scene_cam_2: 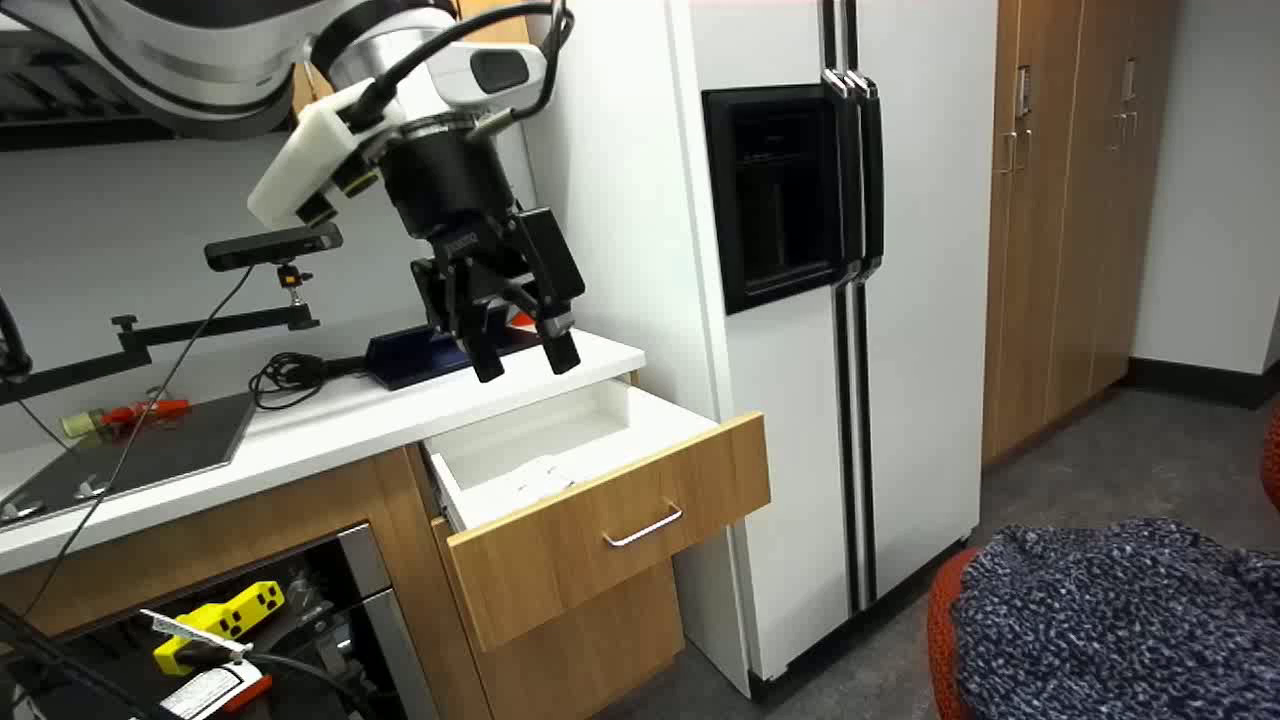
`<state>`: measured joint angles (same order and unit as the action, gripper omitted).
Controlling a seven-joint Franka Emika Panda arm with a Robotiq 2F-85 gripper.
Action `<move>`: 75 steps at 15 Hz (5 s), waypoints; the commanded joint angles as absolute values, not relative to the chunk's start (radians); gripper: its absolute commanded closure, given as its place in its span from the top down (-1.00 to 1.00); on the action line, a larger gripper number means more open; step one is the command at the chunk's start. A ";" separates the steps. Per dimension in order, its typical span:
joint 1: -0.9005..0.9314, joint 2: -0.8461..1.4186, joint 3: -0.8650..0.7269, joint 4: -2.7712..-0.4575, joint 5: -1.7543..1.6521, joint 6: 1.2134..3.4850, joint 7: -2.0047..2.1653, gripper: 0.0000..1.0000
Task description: Close the open drawer
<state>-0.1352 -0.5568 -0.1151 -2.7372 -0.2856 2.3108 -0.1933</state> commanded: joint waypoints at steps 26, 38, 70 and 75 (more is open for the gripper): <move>-0.136 -0.554 -0.114 -2.735 -0.284 2.306 -0.195 1.00; -0.136 -0.552 -0.109 -2.736 -0.252 2.302 -0.153 1.00; -0.082 -0.532 -0.066 -2.590 -0.225 2.155 -0.162 1.00; -0.069 -0.509 -0.059 -2.576 -0.221 2.165 -0.170 1.00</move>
<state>-0.0878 -0.5216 -0.0610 -2.5927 -0.2233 2.1600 -0.1650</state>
